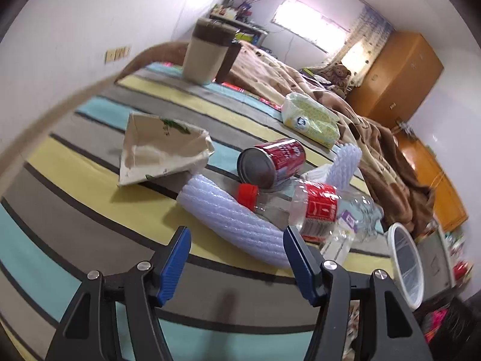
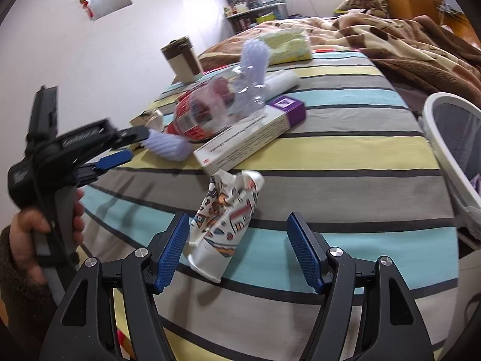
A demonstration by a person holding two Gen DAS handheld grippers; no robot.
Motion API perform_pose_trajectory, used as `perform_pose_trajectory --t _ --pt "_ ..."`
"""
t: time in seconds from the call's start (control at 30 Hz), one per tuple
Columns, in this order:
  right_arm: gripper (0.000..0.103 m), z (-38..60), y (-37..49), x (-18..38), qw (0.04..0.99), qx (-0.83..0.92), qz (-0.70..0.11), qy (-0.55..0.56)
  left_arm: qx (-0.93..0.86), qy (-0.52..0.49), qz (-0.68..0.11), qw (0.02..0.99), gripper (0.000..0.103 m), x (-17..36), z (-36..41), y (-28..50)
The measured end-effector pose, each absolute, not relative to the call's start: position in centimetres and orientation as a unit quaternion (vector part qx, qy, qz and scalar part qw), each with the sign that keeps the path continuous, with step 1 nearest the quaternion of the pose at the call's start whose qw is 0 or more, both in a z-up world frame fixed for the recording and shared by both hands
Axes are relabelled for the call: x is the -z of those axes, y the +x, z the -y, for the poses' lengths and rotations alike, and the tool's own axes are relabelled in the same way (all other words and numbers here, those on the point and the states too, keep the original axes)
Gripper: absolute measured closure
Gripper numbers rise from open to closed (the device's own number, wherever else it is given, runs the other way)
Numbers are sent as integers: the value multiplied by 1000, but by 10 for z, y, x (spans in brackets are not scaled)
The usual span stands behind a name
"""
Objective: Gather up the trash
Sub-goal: 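Reach the left tool to the white foam net sleeve while the right tool approaches the patterned paper cup, then grasp the foam net sleeve with the left tool while the right tool grasps the paper cup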
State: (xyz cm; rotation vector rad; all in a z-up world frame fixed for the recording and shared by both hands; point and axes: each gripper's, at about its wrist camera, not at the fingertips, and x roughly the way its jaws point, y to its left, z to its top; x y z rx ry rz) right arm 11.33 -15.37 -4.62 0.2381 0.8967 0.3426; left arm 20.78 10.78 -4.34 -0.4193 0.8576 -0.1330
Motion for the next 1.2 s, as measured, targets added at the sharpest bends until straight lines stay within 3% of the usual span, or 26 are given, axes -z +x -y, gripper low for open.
perform_pose_trajectory --t 0.13,0.33,0.5,0.67,0.93,1.2 --pt "37 146 116 51 874 -176 -437 115 72 -221 -415 880 39 48 -109 218" --pt "60 142 120 54 872 -174 -444 108 83 -228 -425 872 39 55 -102 233" --pt "61 146 123 51 878 -167 -435 106 75 -235 -435 866 40 63 -97 241" --pt "62 151 128 47 884 -163 -426 107 66 -219 -444 866 48 67 -91 242" --pt "62 157 129 44 891 -160 -414 96 43 -196 -451 870 49 67 -84 250" --pt "62 168 133 43 891 -162 -411 104 19 -183 -449 874 71 66 -88 244"
